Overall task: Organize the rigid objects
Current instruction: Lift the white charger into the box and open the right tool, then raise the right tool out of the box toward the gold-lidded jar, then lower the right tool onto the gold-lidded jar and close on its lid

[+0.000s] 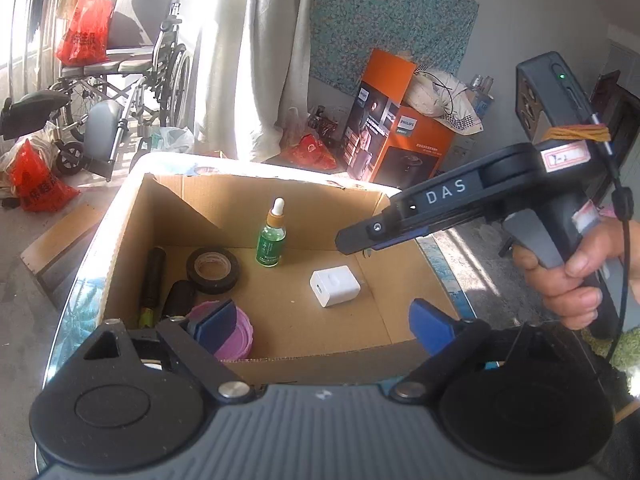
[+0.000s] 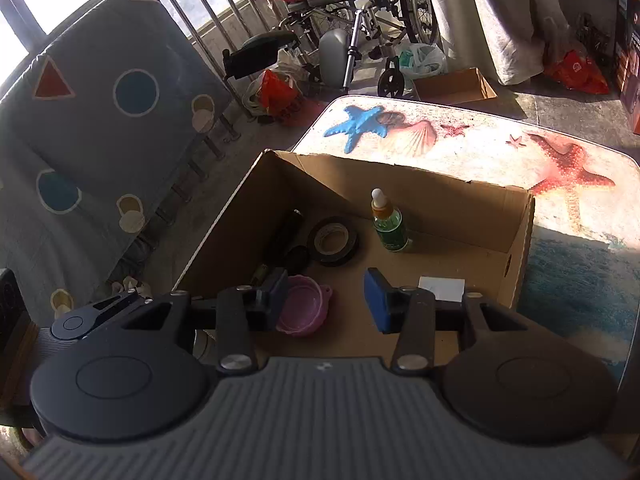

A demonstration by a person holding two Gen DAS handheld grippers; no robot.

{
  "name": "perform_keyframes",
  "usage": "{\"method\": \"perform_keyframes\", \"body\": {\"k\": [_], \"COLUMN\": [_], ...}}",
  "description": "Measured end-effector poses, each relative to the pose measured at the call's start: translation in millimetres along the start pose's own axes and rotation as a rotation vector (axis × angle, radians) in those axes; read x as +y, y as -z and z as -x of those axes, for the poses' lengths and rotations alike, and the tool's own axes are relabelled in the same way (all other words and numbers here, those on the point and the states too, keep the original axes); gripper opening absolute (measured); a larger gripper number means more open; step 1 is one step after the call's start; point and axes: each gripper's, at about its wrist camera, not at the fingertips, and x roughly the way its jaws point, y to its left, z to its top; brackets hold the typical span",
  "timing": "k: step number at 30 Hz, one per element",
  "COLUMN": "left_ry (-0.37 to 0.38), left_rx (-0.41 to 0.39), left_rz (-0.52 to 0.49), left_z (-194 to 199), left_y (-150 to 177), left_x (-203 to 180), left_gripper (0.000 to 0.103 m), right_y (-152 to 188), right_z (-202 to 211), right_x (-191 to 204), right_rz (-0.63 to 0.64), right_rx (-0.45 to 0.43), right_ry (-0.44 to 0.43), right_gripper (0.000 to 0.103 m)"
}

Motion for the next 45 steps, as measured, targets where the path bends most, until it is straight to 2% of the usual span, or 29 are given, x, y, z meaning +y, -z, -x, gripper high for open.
{"method": "perform_keyframes", "body": {"k": [5, 10, 15, 21, 26, 30, 34, 37, 41, 45], "left_ry": [-0.017, -0.026, -0.025, -0.024, -0.016, -0.011, 0.0, 0.014, 0.028, 0.002], "left_rx": [-0.011, 0.029, 0.04, 0.045, 0.052, 0.05, 0.054, 0.057, 0.052, 0.063], "left_rz": [-0.061, -0.108, -0.092, -0.078, -0.063, -0.067, -0.065, -0.07, -0.095, -0.14], "left_z": [27.8, 27.9, 21.7, 18.8, 17.0, 17.7, 15.7, 15.3, 14.3, 4.3], "left_y": [46.2, 81.7, 93.2, 98.9, 103.5, 108.1, 111.9, 113.4, 113.5, 117.0], "left_x": [12.3, 27.1, 43.4, 52.0, 53.3, 49.8, 48.4, 46.4, 40.7, 31.6], "left_gripper": [0.094, 0.094, 0.094, 0.094, 0.094, 0.094, 0.094, 0.094, 0.094, 0.094], "right_y": [10.1, 10.9, 3.0, -18.6, -24.5, -12.2, 18.6, 55.1, 105.6, 150.8], "right_z": [-62.2, -109.2, -137.5, -145.7, -128.5, -91.7, -25.8, 19.5, 45.2, 33.5], "right_x": [-7.5, -17.6, -30.5, -48.8, -54.8, -40.7, -12.4, 10.4, 39.8, 56.7], "right_rz": [-0.069, -0.104, -0.151, -0.224, -0.272, -0.267, -0.221, -0.19, -0.165, -0.155], "right_rx": [0.17, 0.306, 0.349, 0.267, 0.156, 0.062, -0.054, -0.102, -0.118, -0.125], "right_ry": [0.09, 0.197, 0.275, 0.31, 0.282, 0.22, 0.113, 0.036, -0.032, -0.064], "right_gripper": [0.039, 0.038, 0.038, 0.038, 0.039, 0.039, 0.04, 0.042, 0.042, 0.042]}}
